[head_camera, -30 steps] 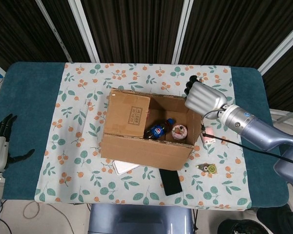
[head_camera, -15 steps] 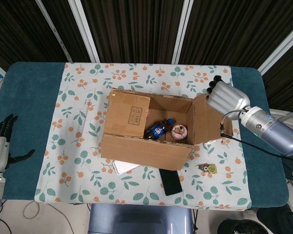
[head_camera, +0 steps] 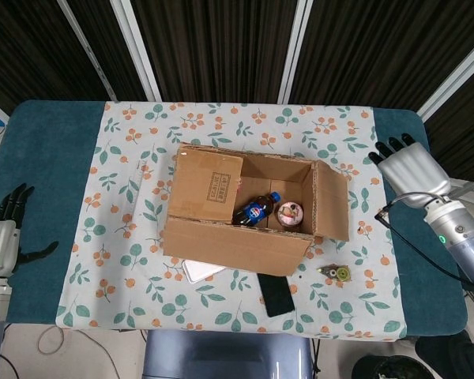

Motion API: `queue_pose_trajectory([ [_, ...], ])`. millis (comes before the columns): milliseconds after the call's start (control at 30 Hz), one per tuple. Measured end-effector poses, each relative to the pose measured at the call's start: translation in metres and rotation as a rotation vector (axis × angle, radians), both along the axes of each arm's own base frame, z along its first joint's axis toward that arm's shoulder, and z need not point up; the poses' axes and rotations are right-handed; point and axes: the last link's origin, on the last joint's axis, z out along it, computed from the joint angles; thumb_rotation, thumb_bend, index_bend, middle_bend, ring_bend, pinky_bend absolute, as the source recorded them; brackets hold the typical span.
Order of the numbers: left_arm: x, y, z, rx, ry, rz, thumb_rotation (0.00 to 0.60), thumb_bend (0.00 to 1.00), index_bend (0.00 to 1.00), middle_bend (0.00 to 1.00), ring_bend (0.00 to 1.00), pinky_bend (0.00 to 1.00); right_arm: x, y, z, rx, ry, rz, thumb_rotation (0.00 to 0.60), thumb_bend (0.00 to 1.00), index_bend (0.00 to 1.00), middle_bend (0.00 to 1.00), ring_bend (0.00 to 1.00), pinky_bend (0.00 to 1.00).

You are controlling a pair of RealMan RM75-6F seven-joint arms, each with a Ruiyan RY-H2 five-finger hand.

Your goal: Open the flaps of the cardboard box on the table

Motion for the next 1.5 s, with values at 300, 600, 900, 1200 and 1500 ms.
queue_pose_trajectory([
  [300, 0.020, 0.014, -0.002, -0.043, 0.067, -0.057, 0.600, 0.15, 0.02, 0.00, 0.00, 0.17, -0.058, 0.054, -0.029, -0.128, -0.411, -0.221, 0.600, 0.30, 0.04, 0.02, 0.07, 0.23],
  [600, 0.077, 0.057, 0.003, -0.182, 0.173, -0.226, 0.600, 0.41, 0.03, 0.00, 0.00, 0.16, -0.092, 0.086, -0.053, -0.182, -0.497, -0.249, 0.600, 0.34, 0.04, 0.02, 0.07, 0.23],
  [900, 0.156, 0.104, -0.003, -0.328, 0.359, -0.442, 0.600, 0.64, 0.07, 0.04, 0.01, 0.16, -0.114, 0.093, -0.063, -0.197, -0.483, -0.197, 0.600, 0.38, 0.04, 0.02, 0.07, 0.23],
  [1200, 0.231, 0.142, -0.028, -0.463, 0.544, -0.623, 0.600, 0.75, 0.14, 0.16, 0.11, 0.26, -0.129, 0.095, -0.068, -0.190, -0.550, -0.183, 0.600, 0.39, 0.04, 0.03, 0.08, 0.23],
  [1500, 0.293, 0.161, -0.073, -0.556, 0.664, -0.757, 0.600, 0.79, 0.20, 0.21, 0.15, 0.31, -0.134, 0.093, -0.065, -0.197, -0.596, -0.209, 0.600, 0.40, 0.04, 0.03, 0.08, 0.23],
])
